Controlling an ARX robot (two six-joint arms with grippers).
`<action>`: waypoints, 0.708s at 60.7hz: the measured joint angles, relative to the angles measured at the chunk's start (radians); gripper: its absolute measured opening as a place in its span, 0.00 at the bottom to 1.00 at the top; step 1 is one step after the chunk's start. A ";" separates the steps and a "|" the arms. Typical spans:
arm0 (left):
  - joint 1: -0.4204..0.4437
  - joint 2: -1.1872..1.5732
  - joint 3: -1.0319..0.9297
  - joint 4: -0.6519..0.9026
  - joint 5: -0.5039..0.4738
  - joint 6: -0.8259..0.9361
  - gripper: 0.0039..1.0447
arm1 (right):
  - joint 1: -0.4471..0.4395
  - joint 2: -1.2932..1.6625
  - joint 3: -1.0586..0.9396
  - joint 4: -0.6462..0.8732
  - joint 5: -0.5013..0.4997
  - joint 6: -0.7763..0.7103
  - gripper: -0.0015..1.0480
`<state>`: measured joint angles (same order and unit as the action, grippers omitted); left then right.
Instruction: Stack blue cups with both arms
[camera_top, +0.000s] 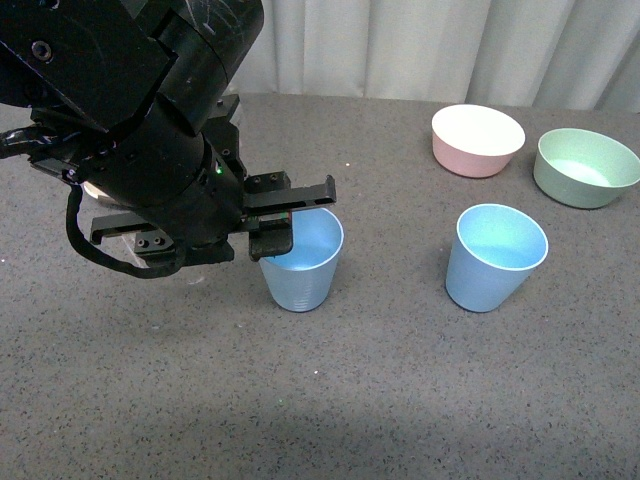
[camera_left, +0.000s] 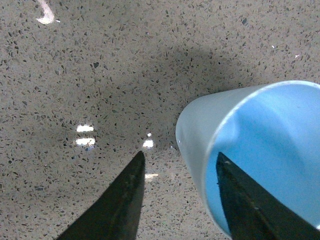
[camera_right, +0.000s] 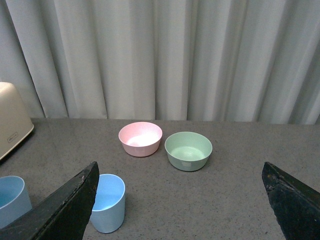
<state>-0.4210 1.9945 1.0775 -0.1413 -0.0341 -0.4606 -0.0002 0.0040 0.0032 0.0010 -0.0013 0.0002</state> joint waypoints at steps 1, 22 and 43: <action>0.001 -0.002 0.000 0.000 0.000 -0.003 0.44 | 0.000 0.000 0.000 0.000 0.000 0.000 0.91; 0.013 -0.103 -0.039 0.050 0.008 -0.039 0.95 | 0.000 0.000 0.000 0.000 0.000 0.000 0.91; 0.050 -0.132 -0.452 1.020 -0.300 0.301 0.65 | 0.000 0.000 0.000 0.000 0.003 0.000 0.91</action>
<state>-0.3706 1.8622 0.6258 0.8791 -0.3344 -0.1596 -0.0002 0.0040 0.0032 0.0006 0.0013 0.0002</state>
